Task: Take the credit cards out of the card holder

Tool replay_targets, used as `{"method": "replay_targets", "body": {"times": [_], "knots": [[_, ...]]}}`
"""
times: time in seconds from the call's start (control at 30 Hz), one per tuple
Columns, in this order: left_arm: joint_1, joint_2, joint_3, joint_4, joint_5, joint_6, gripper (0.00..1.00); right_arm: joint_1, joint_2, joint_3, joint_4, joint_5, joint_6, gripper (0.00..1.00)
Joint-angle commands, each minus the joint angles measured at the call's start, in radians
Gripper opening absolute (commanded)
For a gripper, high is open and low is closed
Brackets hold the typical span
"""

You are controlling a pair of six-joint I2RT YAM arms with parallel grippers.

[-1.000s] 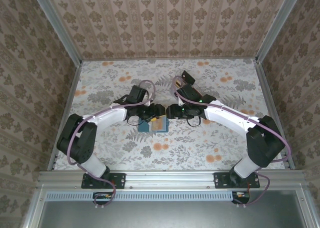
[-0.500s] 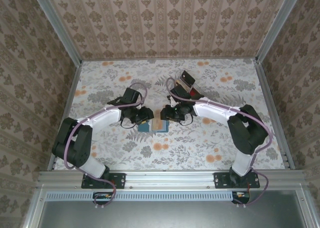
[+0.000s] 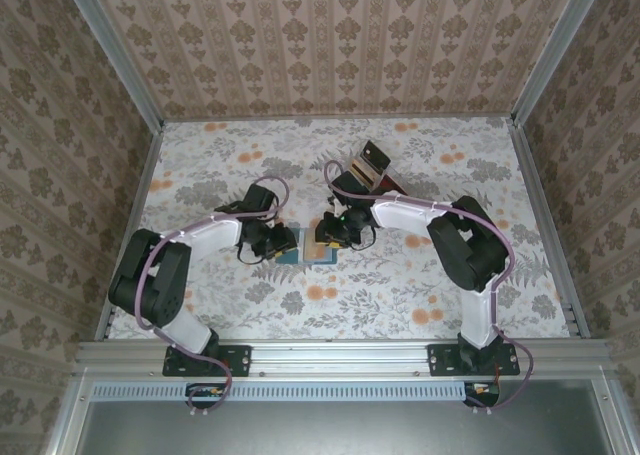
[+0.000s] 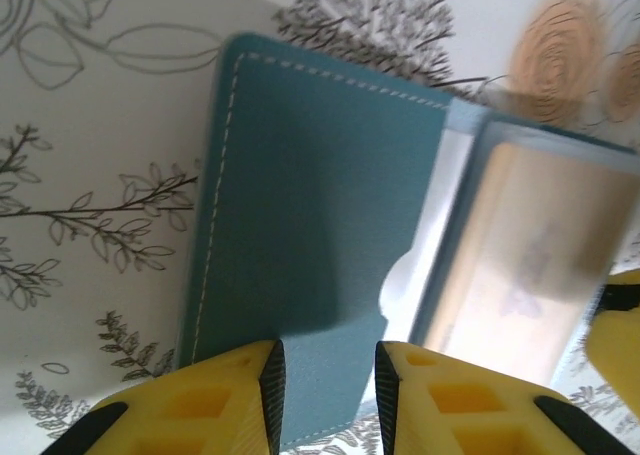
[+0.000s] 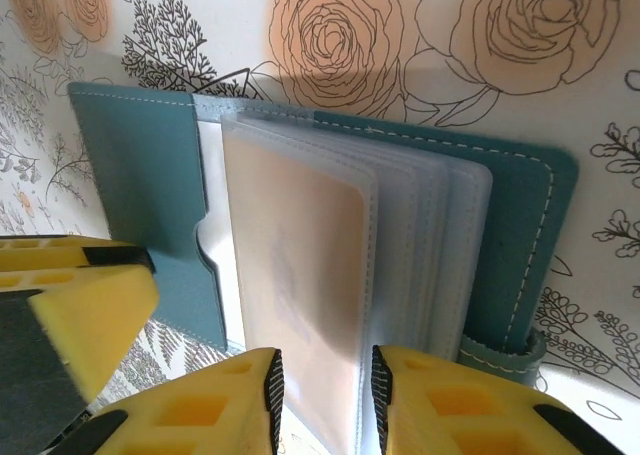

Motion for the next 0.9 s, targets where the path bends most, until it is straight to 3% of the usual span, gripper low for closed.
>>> {"method": "replay_targets", "body": {"times": [0.0,0.3,0.47,0.7,0.87], "knots": [[0.003,0.027,-0.013,-0.009,-0.02,0.004,0.32,0.006,0.029,0.037,-0.027,-0.02,0.015,0.34],[-0.001,0.027,-0.041,-0.012,-0.029,0.009,0.3,0.006,0.016,0.025,0.054,-0.095,0.017,0.32],[-0.003,0.007,-0.033,-0.024,-0.019,0.012,0.29,0.016,-0.013,0.03,0.12,-0.187,0.024,0.38],[0.006,-0.187,-0.014,-0.229,-0.129,0.064,0.33,0.057,0.057,0.112,0.102,-0.181,0.045,0.44],[0.099,-0.321,-0.072,-0.289,-0.155,0.06,0.33,0.082,0.112,0.169,0.108,-0.166,0.059,0.48]]}}
